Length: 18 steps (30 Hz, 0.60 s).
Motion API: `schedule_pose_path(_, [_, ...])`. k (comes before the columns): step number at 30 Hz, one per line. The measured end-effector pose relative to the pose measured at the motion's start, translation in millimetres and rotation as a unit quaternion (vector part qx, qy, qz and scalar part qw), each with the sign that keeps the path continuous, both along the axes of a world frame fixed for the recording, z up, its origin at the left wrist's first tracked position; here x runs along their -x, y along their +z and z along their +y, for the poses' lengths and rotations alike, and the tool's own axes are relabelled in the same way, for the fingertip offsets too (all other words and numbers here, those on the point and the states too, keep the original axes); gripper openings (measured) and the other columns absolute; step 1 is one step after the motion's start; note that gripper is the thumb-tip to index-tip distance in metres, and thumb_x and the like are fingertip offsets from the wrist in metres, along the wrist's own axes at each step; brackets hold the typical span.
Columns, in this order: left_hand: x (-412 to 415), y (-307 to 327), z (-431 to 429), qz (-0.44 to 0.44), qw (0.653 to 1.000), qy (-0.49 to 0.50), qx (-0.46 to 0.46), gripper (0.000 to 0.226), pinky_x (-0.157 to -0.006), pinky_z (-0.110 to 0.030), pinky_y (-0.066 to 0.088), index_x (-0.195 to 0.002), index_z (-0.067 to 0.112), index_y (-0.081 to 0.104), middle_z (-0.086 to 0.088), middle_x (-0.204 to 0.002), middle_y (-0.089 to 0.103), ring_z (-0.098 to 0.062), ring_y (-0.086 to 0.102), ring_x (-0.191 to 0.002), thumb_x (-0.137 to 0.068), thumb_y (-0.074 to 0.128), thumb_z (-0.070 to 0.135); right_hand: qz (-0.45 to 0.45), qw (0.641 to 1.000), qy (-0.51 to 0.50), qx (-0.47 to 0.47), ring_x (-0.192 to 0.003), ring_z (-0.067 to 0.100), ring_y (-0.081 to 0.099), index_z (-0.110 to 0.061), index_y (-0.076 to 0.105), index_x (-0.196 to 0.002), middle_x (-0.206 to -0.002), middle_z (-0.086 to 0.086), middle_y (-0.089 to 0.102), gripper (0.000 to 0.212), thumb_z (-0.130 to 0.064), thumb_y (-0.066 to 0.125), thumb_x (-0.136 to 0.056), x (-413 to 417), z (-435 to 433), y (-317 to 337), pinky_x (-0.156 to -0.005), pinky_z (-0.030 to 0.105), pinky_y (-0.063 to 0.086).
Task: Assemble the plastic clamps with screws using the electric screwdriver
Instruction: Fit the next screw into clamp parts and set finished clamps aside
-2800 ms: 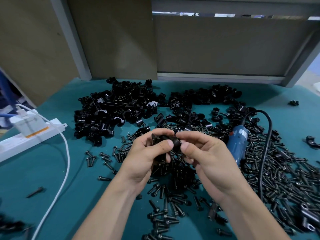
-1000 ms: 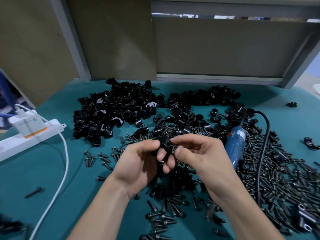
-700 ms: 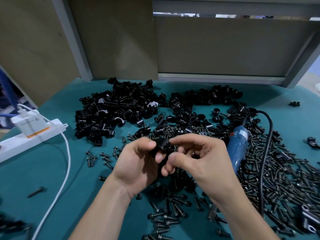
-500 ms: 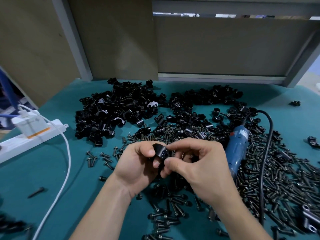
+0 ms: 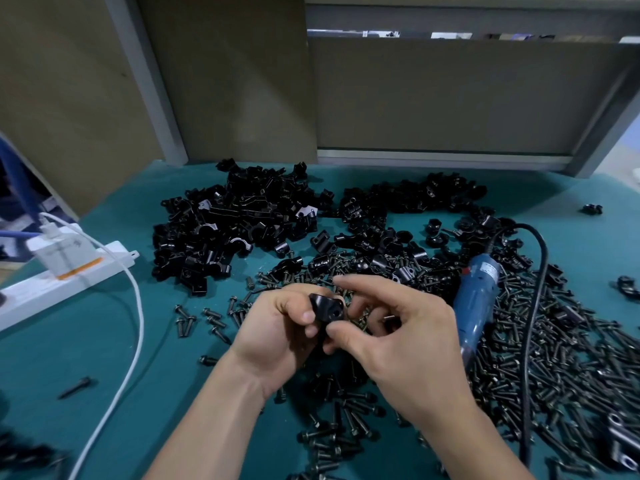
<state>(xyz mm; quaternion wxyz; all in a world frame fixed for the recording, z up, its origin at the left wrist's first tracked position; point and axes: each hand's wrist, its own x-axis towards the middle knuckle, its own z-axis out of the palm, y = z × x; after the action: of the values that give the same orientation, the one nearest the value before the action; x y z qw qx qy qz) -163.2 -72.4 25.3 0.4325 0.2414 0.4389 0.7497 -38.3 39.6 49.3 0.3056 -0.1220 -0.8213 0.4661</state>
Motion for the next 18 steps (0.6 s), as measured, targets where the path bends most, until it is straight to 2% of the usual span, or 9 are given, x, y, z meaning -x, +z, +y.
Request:
schedule_pose_path(2, [-1, -2, 2, 0.045, 0.999, -0.016, 0.019, 0.030, -0.060, -0.034, 0.042, -0.070, -0.011, 0.057, -0.021, -0.079, 0.052, -0.033, 0.044, -0.068, -0.052, 0.057, 0.013, -0.017, 1.000, 0.002, -0.027, -0.071, 0.009, 0.060, -0.043, 0.079, -0.104, -0.080, -0.016, 0.066, 0.039, -0.027, 0.092, -0.071, 1, 2, -1, -0.061, 0.014, 0.047])
schedule_pose_path(3, [-1, -2, 2, 0.076, 0.996, -0.026, 0.024, 0.037, -0.061, -0.033, 0.044, -0.082, -0.012, 0.063, -0.020, -0.083, 0.058, -0.032, 0.049, -0.071, -0.057, 0.061, 0.017, -0.019, 1.000, 0.004, -0.023, -0.072, 0.008, 0.060, -0.043, 0.079, -0.102, -0.080, -0.014, 0.066, 0.036, -0.027, 0.091, -0.073, 1, 4, -2, -0.060, 0.015, 0.048])
schedule_pose_path(6, [-1, -2, 3, 0.153, 0.987, -0.041, 0.023, 0.028, -0.067, -0.025, 0.048, -0.096, 0.009, 0.075, -0.007, -0.085, 0.066, -0.017, 0.056, -0.074, -0.073, 0.069, 0.023, -0.011, 0.999, -0.005, 0.031, -0.064, 0.005, 0.054, -0.046, 0.080, -0.098, -0.077, -0.009, 0.065, 0.033, -0.021, 0.089, -0.077, 2, 13, -2, -0.058, 0.015, 0.047])
schedule_pose_path(9, [0, -4, 3, 0.194, 0.979, -0.026, 0.050, 0.023, -0.072, -0.024, 0.049, -0.103, 0.010, 0.074, -0.001, -0.086, 0.067, -0.014, 0.057, -0.077, -0.084, 0.072, 0.023, -0.028, 0.998, 0.006, 0.062, -0.063, 0.004, 0.053, -0.049, 0.079, -0.098, -0.078, -0.006, 0.066, 0.036, -0.018, 0.086, -0.080, 2, 18, -2, -0.061, 0.016, 0.050])
schedule_pose_path(14, [-1, -5, 6, 0.216, 0.974, 0.005, 0.074, 0.021, -0.069, -0.025, 0.049, -0.098, 0.009, 0.073, -0.002, -0.081, 0.066, -0.015, 0.058, -0.074, -0.091, 0.070, 0.029, -0.060, 0.997, 0.015, 0.054, -0.061, 0.004, 0.057, -0.041, 0.080, -0.106, -0.077, -0.006, 0.070, 0.034, -0.014, 0.083, -0.086, 4, 23, -6, -0.062, 0.017, 0.052])
schedule_pose_path(16, [-4, -5, 6, 0.218, 0.973, 0.011, 0.076, 0.015, -0.071, -0.025, 0.049, -0.092, 0.016, 0.075, -0.002, -0.082, 0.068, -0.014, 0.060, -0.075, -0.093, 0.067, 0.028, -0.064, 0.998, 0.004, 0.015, -0.069, 0.005, 0.062, -0.042, 0.079, -0.110, -0.083, -0.012, 0.070, 0.037, -0.013, 0.082, -0.087, 3, 22, -7, -0.066, 0.013, 0.050])
schedule_pose_path(18, [-5, -4, 7, 0.218, 0.972, 0.022, 0.078, 0.022, -0.069, -0.025, 0.049, -0.075, 0.024, 0.070, 0.000, -0.078, 0.067, -0.013, 0.060, -0.073, -0.092, 0.065, 0.038, -0.063, 0.998, -0.001, -0.019, -0.083, 0.001, 0.066, -0.044, 0.078, -0.111, -0.091, -0.019, 0.071, 0.040, -0.014, 0.084, -0.086, 3, 20, -7, -0.072, 0.008, 0.049])
